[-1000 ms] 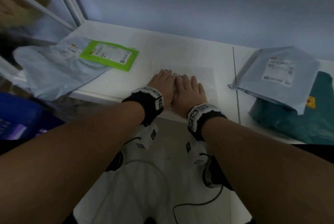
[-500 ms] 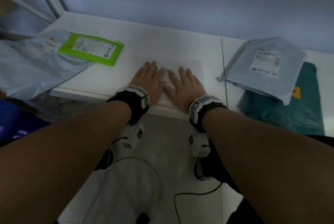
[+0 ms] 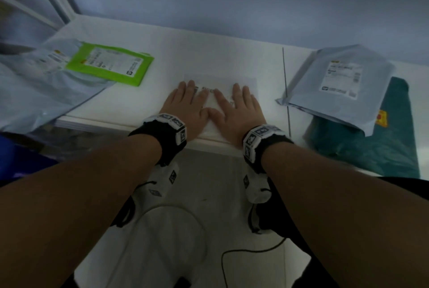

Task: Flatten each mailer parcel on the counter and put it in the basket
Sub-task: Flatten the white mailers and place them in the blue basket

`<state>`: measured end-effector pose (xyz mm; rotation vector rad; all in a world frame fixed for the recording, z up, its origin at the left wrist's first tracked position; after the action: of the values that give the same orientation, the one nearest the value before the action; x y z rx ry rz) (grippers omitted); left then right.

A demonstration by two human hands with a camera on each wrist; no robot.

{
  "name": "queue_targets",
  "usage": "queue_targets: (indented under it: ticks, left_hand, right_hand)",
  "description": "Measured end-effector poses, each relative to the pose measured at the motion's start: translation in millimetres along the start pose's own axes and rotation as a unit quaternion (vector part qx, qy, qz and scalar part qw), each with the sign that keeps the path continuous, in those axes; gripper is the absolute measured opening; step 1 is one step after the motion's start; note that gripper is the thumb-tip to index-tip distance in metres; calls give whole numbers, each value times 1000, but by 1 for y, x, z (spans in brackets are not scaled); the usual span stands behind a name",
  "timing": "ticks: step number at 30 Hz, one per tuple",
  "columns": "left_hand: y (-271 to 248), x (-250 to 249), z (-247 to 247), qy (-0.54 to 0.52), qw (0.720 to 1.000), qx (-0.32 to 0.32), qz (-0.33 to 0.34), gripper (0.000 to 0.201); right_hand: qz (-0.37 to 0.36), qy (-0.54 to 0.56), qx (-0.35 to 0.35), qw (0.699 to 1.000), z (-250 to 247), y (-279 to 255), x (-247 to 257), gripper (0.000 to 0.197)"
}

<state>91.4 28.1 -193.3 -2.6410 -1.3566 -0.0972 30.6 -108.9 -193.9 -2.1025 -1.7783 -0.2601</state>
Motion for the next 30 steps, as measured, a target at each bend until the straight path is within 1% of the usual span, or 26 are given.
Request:
queue_targets:
  ticks: [3,5,6,8,10,11,13,15,17,18,20,25,26,28,30]
  left_hand:
    - [-1,1,-1,-9,1000,1,-2,61]
    - [-2,2,-1,-9,1000,-3,2,61]
    - [-3,2,0,-9,1000,-1,8,62]
    - [-3,3,2,-3,1000,6,22,63]
    - [-3,4,3,0,1000,3,25,63]
    - [-3,5,3,0,1000,0,22,63]
    - [-2,6,4,-9,1000,-7,18,62]
    - [-4,5,5,-9,1000,-13,19,62]
    - [-5,3,3,-1,1000,-24,19,66]
    - [-5,3,2,-1,1000,-24,16,65]
    - [-5,3,0,-12,1000,-5,11,63]
    - [9,10,-13,-61,995,74,5,67]
    - [12,12,-19,-63,995,74,5,64]
    - [16,15,-25,-48,998,48,4,58]
    - [17,14,-22,-40,999,29,-3,62]
  right_hand:
    - [-1,-9,15,1000,1,0,-1,70]
    - [-14,-29,24,999,-3,1,-2,67]
    - [-27,-44,17,999,-7,0,-2,65]
    - [-56,-75,-22,995,-13,-3,-2,60]
    - [-57,-66,-45,995,-13,-7,-2,57]
    - [-46,-49,-41,997,-9,-7,-4,57]
    - [-28,-26,-9,999,-1,-3,-8,59]
    - [-24,-21,15,999,2,0,-10,61]
    - [-21,-22,22,999,0,2,-11,62]
    - [-19,-22,28,999,-1,2,-10,62]
    - [-15,-22,34,999,-3,1,-8,61]
    - [-3,-24,51,998,-17,8,-4,57]
    - [-8,-36,48,998,-22,12,-2,55]
    - [-21,-51,21,998,-31,18,3,52]
    - [-29,-46,-15,998,-30,18,7,48]
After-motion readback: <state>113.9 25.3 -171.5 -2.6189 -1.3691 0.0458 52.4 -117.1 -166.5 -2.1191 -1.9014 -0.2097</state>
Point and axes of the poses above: each hand's wrist, its own y-axis towards the middle knuckle, its own z-axis out of the palm, x = y × z, the point moved 5 cm from there along y, towards the middle knuckle, and after that the axes turned 11 degrees about y, right-handed, at the moved point
